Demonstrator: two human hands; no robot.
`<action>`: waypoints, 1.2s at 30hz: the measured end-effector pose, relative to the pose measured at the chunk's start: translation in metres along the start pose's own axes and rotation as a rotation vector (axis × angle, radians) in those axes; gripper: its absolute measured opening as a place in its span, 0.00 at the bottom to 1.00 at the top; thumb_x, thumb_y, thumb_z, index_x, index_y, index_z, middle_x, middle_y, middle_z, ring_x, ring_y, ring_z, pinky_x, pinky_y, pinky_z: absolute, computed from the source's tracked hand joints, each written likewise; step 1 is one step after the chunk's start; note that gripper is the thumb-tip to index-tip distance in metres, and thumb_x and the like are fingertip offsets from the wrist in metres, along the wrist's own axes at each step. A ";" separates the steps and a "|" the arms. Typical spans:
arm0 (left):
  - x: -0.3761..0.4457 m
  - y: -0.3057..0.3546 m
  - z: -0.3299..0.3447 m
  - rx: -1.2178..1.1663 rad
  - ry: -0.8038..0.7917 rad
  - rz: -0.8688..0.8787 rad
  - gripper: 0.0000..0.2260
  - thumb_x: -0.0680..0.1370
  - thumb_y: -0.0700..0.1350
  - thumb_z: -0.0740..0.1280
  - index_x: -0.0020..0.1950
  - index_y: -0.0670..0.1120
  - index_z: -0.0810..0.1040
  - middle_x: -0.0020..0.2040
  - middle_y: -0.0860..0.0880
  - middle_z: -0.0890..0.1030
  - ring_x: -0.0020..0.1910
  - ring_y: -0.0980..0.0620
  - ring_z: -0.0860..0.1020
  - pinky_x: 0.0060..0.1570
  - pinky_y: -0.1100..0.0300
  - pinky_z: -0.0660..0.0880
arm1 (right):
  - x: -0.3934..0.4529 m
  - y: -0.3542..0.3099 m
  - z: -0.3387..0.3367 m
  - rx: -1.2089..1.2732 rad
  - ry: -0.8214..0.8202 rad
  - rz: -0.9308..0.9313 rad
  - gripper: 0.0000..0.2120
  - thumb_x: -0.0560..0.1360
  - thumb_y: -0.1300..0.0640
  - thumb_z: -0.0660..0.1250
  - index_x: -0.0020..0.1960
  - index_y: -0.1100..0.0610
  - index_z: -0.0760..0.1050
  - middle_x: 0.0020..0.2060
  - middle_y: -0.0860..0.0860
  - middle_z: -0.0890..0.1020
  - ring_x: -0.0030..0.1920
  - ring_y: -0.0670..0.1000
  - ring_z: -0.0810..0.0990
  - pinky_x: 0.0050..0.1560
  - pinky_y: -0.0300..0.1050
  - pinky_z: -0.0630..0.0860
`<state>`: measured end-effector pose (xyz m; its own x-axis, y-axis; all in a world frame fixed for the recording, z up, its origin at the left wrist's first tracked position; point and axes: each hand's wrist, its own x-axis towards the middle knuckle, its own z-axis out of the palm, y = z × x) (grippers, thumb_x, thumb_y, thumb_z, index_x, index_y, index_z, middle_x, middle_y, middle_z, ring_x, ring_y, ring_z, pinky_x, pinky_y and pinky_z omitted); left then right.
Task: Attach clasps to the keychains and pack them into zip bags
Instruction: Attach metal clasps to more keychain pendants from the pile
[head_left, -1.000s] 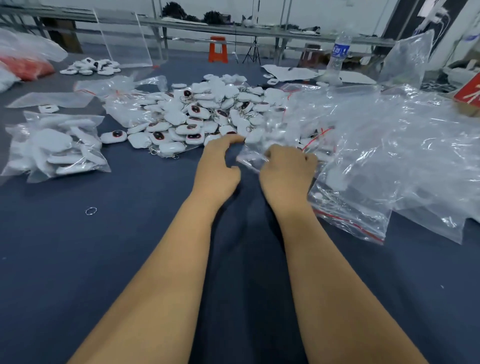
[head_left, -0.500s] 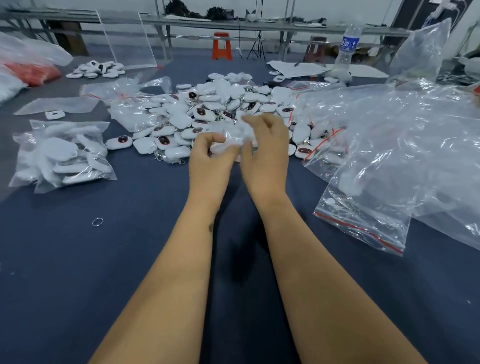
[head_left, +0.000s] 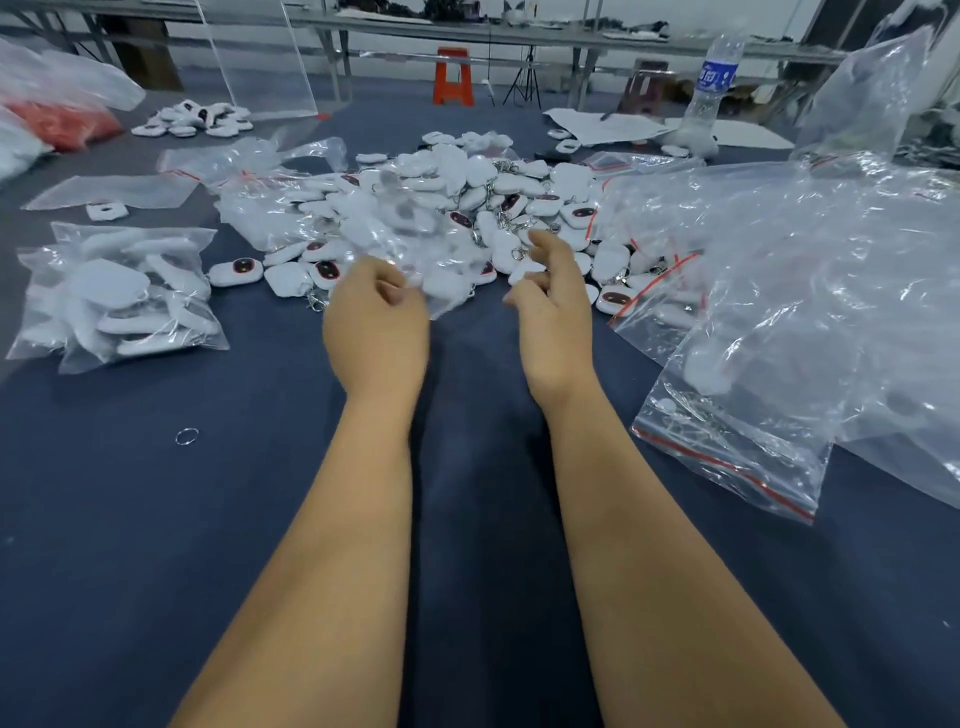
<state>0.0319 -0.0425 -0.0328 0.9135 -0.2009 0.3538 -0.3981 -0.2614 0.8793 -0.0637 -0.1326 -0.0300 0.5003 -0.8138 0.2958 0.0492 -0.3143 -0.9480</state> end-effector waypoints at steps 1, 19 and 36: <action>0.004 -0.001 -0.007 -0.043 0.107 -0.053 0.06 0.73 0.39 0.62 0.43 0.50 0.73 0.42 0.53 0.76 0.45 0.49 0.76 0.40 0.56 0.71 | 0.004 0.001 -0.005 -0.068 0.029 0.018 0.28 0.70 0.55 0.60 0.71 0.49 0.68 0.67 0.45 0.72 0.64 0.45 0.71 0.66 0.41 0.68; -0.030 0.023 0.005 -0.376 -0.206 0.083 0.21 0.73 0.29 0.55 0.55 0.51 0.75 0.60 0.52 0.75 0.56 0.59 0.74 0.52 0.65 0.72 | 0.007 0.001 -0.010 -0.083 -0.040 0.121 0.14 0.82 0.56 0.56 0.40 0.57 0.73 0.37 0.52 0.76 0.34 0.50 0.76 0.36 0.43 0.72; -0.036 0.021 0.010 -0.337 -0.329 -0.031 0.12 0.83 0.46 0.55 0.59 0.54 0.76 0.50 0.59 0.81 0.47 0.66 0.77 0.49 0.67 0.72 | 0.002 0.002 0.004 0.517 -0.120 0.160 0.06 0.80 0.62 0.64 0.54 0.58 0.79 0.49 0.58 0.83 0.49 0.56 0.80 0.52 0.51 0.76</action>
<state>-0.0099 -0.0502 -0.0305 0.8275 -0.5010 0.2535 -0.2715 0.0381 0.9617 -0.0594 -0.1331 -0.0322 0.6302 -0.7605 0.1564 0.3671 0.1143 -0.9231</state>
